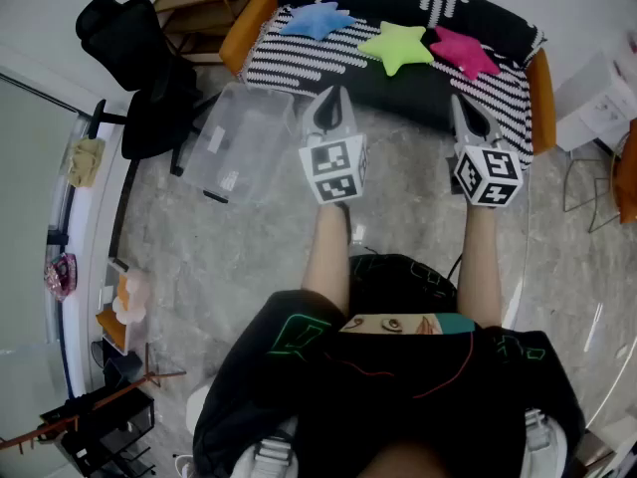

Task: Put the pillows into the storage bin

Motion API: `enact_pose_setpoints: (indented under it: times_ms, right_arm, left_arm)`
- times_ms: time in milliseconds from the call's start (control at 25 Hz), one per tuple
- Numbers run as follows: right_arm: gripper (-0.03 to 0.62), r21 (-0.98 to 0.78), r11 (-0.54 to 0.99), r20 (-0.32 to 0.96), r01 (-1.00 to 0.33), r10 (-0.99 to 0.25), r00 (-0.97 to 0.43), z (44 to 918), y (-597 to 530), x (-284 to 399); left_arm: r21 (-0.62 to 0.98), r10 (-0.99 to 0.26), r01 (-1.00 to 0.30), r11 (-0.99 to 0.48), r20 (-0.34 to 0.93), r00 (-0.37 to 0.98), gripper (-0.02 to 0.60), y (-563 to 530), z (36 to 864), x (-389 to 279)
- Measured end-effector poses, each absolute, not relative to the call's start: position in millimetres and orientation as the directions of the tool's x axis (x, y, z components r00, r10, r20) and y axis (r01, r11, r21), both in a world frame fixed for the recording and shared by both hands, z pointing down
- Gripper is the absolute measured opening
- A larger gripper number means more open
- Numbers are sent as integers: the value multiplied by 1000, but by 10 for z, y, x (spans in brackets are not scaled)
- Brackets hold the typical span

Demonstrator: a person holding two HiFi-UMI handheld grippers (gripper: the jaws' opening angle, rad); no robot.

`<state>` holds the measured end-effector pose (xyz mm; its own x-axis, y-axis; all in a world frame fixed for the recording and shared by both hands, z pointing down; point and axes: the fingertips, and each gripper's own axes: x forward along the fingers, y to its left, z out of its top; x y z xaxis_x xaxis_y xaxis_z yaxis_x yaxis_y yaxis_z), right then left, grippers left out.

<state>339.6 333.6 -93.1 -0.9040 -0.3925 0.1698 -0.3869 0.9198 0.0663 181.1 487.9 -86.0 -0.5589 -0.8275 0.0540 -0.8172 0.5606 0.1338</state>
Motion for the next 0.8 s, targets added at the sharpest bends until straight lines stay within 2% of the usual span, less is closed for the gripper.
enact_pose_setpoints:
  times_ms: [280, 800]
  right_arm:
    - [3, 33, 881, 157, -472, -471, -868, -872, 3261, 3300]
    - [3, -25, 905, 190, -425, -413, -891, -741, 3408, 2950]
  left_arm:
    - [104, -836, -829, 549, 73, -544, 11, 5018, -666, 1560]
    - [125, -818, -809, 575, 101, -566, 11, 5237, -463, 1233]
